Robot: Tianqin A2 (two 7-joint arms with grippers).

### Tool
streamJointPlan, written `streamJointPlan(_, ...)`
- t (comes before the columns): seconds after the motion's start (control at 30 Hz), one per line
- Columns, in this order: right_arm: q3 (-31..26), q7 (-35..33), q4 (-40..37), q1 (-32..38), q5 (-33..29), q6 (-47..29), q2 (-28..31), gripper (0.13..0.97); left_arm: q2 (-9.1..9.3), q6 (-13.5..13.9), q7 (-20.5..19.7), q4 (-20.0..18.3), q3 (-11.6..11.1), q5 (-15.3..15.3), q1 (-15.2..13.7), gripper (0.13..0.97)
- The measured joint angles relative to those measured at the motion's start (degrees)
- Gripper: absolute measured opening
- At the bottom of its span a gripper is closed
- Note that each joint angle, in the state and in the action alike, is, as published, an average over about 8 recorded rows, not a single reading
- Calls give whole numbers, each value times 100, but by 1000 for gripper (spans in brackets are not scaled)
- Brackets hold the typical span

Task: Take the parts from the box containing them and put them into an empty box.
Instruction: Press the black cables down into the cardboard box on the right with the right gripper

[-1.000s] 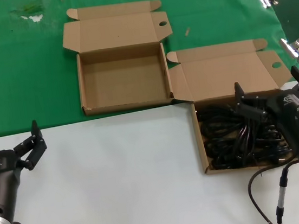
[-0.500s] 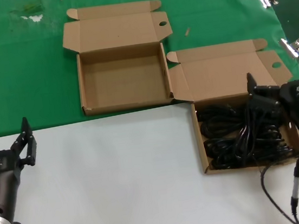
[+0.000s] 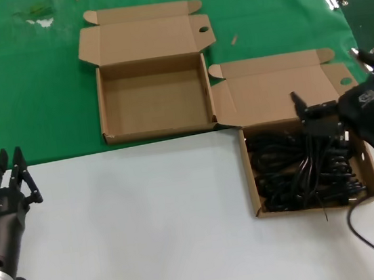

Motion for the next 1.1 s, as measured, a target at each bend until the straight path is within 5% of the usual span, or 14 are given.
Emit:
streamJointPlan(0.3,-136,71,-167,575,-288,-1473,768,966,0,0,-2,0,0,0,0,194)
streamJointPlan(0.6,-162,-680,-684,1403,-494,-3159,1092,966,0,0,-1,0,0,1,0,146)
streamJointPlan(1.1,-576,-3898,-2203,3239,-1099,-6147,967,966,0,0,0,0,0,1,0,140)
